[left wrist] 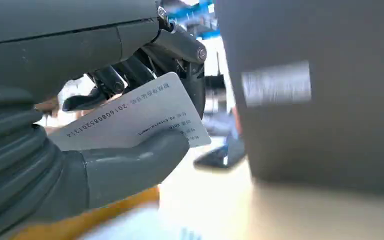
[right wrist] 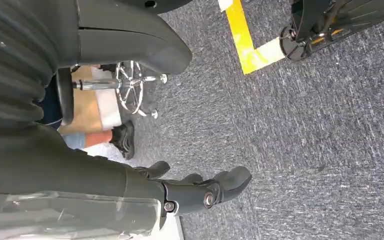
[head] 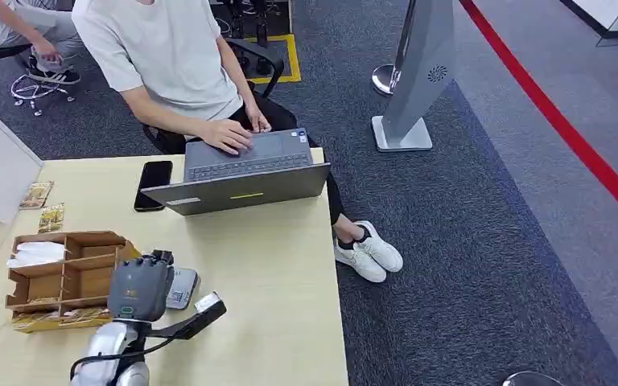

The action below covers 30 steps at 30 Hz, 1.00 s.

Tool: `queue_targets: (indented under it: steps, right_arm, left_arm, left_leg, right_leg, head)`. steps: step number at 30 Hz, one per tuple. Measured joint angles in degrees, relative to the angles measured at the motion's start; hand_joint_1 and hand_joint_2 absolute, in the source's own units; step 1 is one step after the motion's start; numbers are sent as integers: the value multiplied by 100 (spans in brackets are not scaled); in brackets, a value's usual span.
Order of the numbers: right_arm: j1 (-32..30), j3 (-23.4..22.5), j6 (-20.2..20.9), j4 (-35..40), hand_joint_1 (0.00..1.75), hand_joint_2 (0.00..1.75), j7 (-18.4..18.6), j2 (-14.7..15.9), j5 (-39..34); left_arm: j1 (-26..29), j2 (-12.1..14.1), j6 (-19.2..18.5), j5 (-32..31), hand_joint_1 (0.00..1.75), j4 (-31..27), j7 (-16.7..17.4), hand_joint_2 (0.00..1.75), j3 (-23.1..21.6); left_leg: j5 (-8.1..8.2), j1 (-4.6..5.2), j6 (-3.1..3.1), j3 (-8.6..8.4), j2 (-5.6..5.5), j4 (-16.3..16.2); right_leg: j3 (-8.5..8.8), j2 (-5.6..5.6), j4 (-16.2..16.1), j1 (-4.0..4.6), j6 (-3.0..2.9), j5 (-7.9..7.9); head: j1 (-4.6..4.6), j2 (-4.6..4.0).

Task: Pass the card to the sensor for recognition and then transmit it.

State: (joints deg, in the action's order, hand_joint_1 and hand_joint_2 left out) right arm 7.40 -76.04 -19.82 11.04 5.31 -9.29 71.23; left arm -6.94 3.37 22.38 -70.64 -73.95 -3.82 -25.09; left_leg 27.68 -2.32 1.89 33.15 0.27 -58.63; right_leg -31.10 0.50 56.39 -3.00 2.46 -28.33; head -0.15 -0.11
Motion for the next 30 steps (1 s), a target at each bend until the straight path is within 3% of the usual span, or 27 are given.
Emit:
queue_targets:
  steps: [7,11,16,20,24,30]
  right_arm:
    - [-1,2,2,0,0,175,0,0,11]
    - [0,2,2,0,0,175,0,0,11]
    - [2,59,33,0,0,175,0,0,241]
    - [25,199,122,-2,0,175,41,0,491]
    - [84,345,144,-4,0,175,120,-2,625]
    - [122,461,179,-7,0,175,122,-2,703]
  left_arm:
    - [-158,85,599,-236,175,-1344,-48,175,0]
    - [-183,92,640,-245,175,-1672,-59,175,0]
    - [-513,72,1184,-336,175,-2111,-173,175,0]
    - [-1271,13,953,-443,175,-2081,50,175,39]
    - [-2076,-55,878,-505,175,-1627,171,175,192]
    - [-2491,-103,872,-592,175,-1209,238,175,275]
  left_leg:
    - [0,0,0,-1,-1,0]
    - [0,0,0,-1,-1,0]
    - [-1,0,0,0,-5,-2]
    - [-6,0,1,0,-8,-3]
    - [-11,0,0,-4,-5,-3]
    - [-10,0,0,-1,-7,-5]
  right_leg:
    - [4,-1,0,0,0,0]
    - [2,-1,0,0,0,0]
    - [1,-3,0,0,0,0]
    - [3,-8,0,0,0,6]
    - [6,-3,2,0,-2,11]
    - [0,-4,2,0,-2,10]
  head:
    - [0,0]
    - [0,0]
    - [0,0]
    - [0,0]
    - [4,0]
    - [4,0]
